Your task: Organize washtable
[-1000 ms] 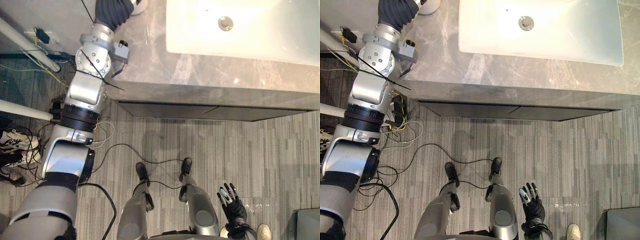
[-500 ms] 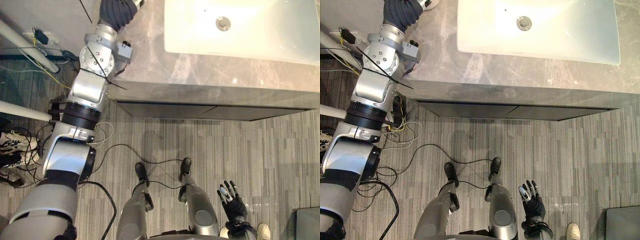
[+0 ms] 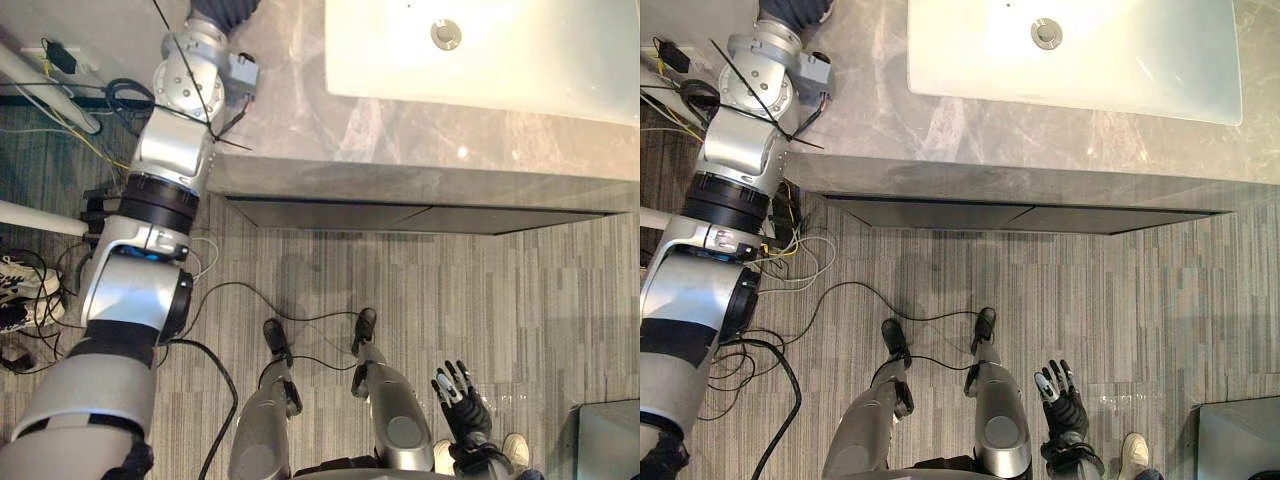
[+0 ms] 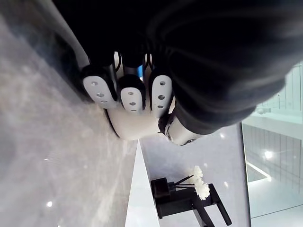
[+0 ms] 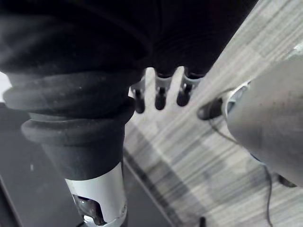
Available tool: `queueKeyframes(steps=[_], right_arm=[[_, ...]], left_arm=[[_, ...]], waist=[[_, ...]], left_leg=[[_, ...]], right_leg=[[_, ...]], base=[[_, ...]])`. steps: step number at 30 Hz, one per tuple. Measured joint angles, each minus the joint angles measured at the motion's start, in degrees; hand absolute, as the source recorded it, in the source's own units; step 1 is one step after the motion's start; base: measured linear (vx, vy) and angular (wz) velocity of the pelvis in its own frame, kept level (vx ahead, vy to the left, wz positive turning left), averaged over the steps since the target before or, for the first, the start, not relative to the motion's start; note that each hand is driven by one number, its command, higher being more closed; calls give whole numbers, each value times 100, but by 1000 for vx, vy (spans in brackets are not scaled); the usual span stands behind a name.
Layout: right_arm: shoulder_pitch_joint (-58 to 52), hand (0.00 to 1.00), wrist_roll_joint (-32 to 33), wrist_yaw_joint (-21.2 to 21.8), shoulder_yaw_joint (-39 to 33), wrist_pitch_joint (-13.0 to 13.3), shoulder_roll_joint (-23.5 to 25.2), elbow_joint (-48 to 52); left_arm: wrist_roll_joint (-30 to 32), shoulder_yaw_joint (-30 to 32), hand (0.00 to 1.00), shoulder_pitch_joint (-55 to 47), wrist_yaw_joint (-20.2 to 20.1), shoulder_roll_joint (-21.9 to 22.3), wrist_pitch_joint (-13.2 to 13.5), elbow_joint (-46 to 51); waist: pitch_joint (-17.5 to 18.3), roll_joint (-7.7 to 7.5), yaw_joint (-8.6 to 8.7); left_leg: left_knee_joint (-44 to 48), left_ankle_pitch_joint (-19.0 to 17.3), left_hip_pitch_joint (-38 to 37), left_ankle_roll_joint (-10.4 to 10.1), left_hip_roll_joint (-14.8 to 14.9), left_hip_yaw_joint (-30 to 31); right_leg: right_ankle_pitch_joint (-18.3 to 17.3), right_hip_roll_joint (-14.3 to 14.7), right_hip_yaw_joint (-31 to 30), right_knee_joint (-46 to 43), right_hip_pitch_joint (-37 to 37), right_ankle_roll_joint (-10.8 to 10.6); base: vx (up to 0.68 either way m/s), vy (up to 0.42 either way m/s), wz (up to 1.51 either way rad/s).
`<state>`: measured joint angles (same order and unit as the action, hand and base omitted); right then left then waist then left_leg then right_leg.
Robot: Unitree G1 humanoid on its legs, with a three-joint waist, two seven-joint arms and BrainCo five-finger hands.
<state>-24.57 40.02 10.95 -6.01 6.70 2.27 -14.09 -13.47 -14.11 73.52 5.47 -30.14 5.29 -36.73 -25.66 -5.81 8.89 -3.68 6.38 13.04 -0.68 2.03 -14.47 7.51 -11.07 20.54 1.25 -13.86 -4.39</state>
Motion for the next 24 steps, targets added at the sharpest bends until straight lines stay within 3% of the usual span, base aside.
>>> queueKeyframes(steps=[8,14,24], right_arm=[[0,0,31,6,3,40,-47,8],[1,0,110,28,28,73,-47,65],[1,0,227,49,36,89,-46,150]], left_arm=[[-169,-142,100,308,-6,-149,3,-330],[-189,-349,100,819,-4,-280,4,-637],[-222,-641,100,1315,-3,-484,8,-899]], waist=[[-11,-21,47],[-120,-128,137],[-157,-134,247]], left_leg=[[-1,0,52,0,3,-28],[32,1,131,1,4,-29],[63,-6,302,9,14,-130]], right_leg=[[6,2,-25,-8,-68,8],[13,-1,-31,-23,-143,16],[39,5,-134,-49,-372,44]], base=[[43,6,-1],[45,5,0],[39,6,-4]])
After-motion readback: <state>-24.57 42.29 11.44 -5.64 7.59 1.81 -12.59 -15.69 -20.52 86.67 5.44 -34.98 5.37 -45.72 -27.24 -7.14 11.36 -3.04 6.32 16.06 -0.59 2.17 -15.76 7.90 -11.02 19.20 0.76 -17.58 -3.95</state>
